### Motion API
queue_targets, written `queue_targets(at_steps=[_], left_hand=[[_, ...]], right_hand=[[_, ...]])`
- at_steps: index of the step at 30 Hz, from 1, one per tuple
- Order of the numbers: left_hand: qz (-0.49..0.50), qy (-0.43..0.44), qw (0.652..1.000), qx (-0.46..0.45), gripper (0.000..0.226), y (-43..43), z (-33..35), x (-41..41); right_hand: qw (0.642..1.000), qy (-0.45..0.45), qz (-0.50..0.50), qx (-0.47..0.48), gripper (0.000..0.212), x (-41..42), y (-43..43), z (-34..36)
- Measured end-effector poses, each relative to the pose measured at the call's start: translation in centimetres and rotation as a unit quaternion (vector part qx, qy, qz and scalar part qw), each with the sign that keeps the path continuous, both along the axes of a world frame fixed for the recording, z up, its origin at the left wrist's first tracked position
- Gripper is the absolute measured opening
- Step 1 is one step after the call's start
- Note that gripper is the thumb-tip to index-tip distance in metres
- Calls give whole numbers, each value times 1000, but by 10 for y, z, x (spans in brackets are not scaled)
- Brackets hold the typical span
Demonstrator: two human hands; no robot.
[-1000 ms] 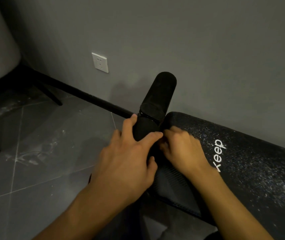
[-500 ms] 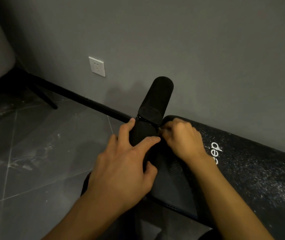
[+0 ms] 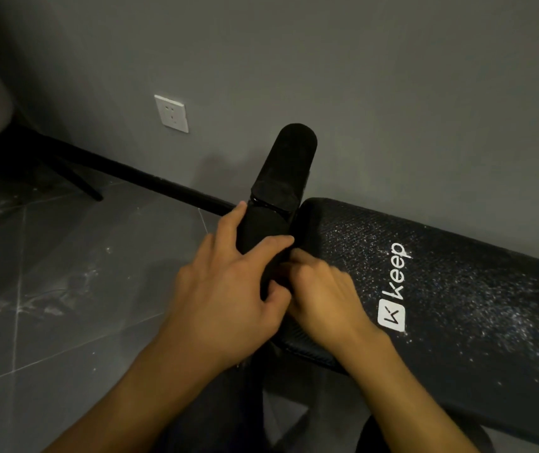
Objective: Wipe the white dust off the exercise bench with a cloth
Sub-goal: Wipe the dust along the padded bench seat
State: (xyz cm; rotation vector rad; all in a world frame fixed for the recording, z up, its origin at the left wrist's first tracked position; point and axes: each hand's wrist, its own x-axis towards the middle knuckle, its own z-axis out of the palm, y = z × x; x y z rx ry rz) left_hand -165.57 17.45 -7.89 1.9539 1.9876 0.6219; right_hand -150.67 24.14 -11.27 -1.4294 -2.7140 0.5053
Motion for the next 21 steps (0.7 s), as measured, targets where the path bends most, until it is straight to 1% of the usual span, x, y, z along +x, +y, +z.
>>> queue_targets(at_steps=[1,3,6,8,11,13,16,19,21], left_hand=[[-1,-2,1000,8,58,0,-1,-1],[2,-3,1000,12,57,0,-2,-3],[3,-2,1000,18,54,-1,-4,-3],[4,-11,1000,19,53,-2,-5,-4],[4,-28,1000,14,52,-3,-5,-5],[1,-45,999,19,50,-4,-4,-7],[-1,-62,998,34,46,-4,-3,-8],[10,-72,997,38,46,-2,-4,-7],[18,-81,996,46,47,-2,-5,-7]], right_hand=[[1000,15,-10,11,24,2,-1,-1],[1000,16,8,13,25,6,-12,-2],[998,-17,44,-30,40,19,-43,-4],[1000,-8,23,-14,36,23,-46,-6],[999,20,-24,39,26,19,-36,-12],[999,24,-21,32,26,21,-41,-13],[999,33,-28,-16,29,31,-57,-13],[997,44,-58,39,27,22,-42,-15],[996,37,-60,50,28,13,-34,-17]])
